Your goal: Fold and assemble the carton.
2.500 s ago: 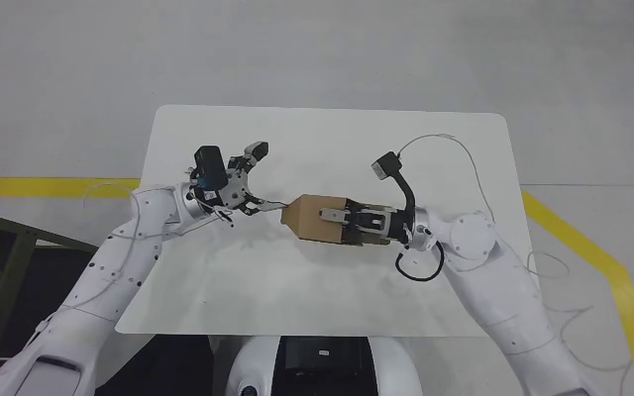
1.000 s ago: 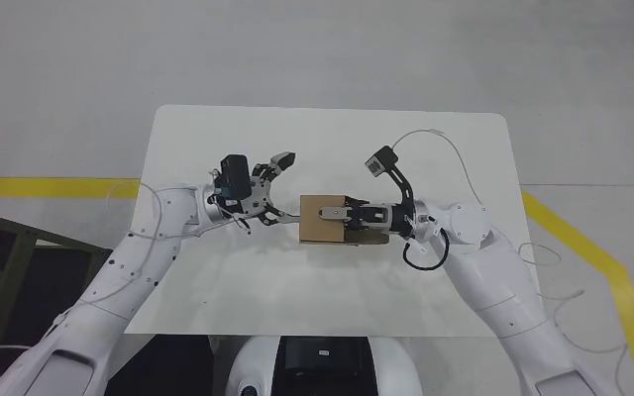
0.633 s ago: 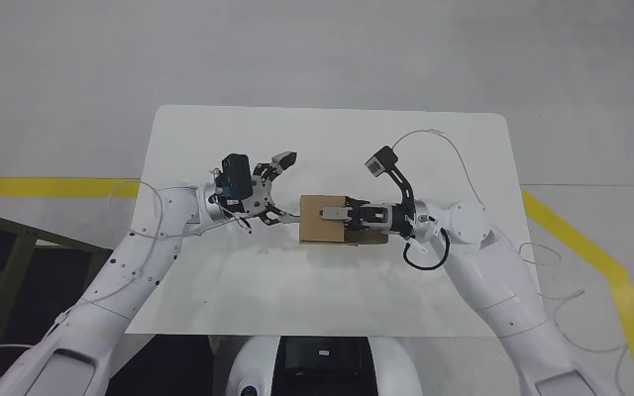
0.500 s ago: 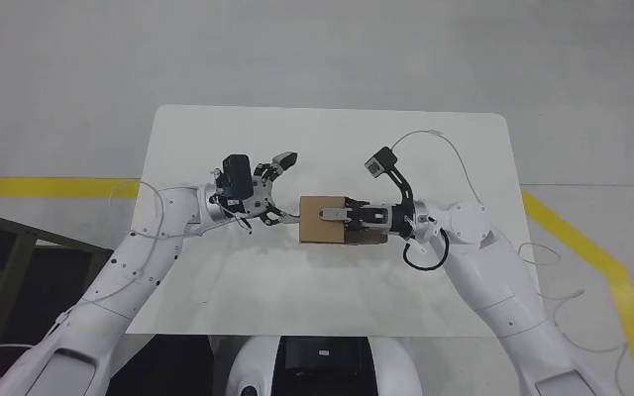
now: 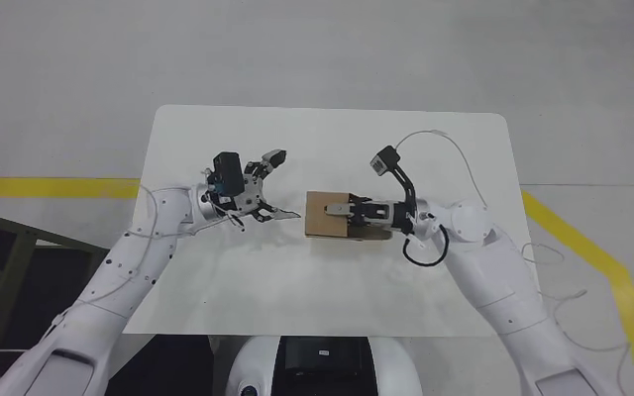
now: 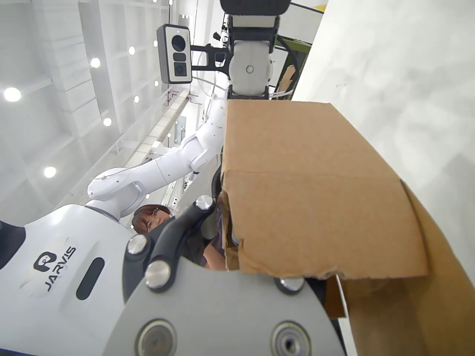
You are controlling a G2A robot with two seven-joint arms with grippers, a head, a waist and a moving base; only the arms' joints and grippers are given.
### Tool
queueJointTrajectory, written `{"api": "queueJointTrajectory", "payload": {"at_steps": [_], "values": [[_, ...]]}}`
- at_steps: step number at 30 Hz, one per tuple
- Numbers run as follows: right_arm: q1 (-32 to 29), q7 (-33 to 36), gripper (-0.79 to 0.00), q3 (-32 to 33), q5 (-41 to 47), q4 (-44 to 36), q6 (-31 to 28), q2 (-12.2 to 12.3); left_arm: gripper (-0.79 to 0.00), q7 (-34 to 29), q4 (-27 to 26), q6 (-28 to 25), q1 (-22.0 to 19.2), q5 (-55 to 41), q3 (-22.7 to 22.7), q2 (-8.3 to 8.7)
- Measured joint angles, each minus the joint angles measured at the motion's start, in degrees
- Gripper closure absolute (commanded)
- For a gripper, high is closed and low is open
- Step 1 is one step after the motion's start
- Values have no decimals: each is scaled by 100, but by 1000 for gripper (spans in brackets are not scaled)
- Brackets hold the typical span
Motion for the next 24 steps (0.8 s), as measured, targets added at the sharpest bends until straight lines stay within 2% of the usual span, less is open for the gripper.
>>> {"api": "queueJointTrajectory", "payload": {"at_steps": [5,13,24], "values": [[130,-238,0,-222,-225,254,20,-68,-785,1,10,-128,73,277,-44,53],[185,-560,0,-476,-500,419,44,-151,-785,332,-160,-139,142,1204,176,114],[530,-607,0,-727,-523,1254,-77,-298,-785,505,297,110,43,1773,538,78]]}}
